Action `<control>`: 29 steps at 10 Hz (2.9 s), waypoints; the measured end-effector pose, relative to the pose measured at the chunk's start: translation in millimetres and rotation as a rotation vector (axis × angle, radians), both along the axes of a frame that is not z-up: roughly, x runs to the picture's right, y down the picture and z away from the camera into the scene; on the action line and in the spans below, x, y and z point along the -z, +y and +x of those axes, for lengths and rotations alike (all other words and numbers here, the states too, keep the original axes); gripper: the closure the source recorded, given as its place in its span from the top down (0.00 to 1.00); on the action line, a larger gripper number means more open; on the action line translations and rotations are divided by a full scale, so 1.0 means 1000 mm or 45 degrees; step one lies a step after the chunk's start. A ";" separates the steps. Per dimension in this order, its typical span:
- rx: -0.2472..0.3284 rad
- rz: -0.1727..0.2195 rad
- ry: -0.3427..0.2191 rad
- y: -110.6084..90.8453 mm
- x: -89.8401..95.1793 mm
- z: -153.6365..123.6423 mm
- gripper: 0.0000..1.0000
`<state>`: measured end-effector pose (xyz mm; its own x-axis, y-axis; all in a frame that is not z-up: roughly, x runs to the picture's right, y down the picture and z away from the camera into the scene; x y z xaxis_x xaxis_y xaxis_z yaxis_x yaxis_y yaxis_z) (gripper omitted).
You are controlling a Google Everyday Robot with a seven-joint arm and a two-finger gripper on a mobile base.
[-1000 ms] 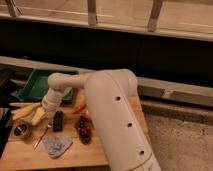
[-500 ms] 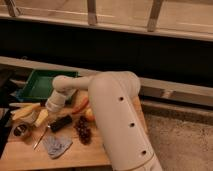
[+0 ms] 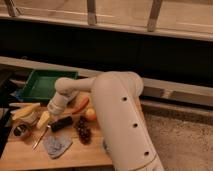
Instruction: Place fork in metal cup
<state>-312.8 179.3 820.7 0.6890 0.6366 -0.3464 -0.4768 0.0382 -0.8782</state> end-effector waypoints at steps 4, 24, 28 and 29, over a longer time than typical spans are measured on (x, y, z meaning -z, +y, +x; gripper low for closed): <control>-0.001 0.000 -0.002 0.000 0.000 -0.001 0.73; -0.168 0.250 -0.111 -0.059 0.046 -0.035 0.00; -0.146 0.270 -0.049 -0.058 0.051 -0.022 0.00; -0.148 0.267 -0.008 -0.057 0.051 -0.007 0.00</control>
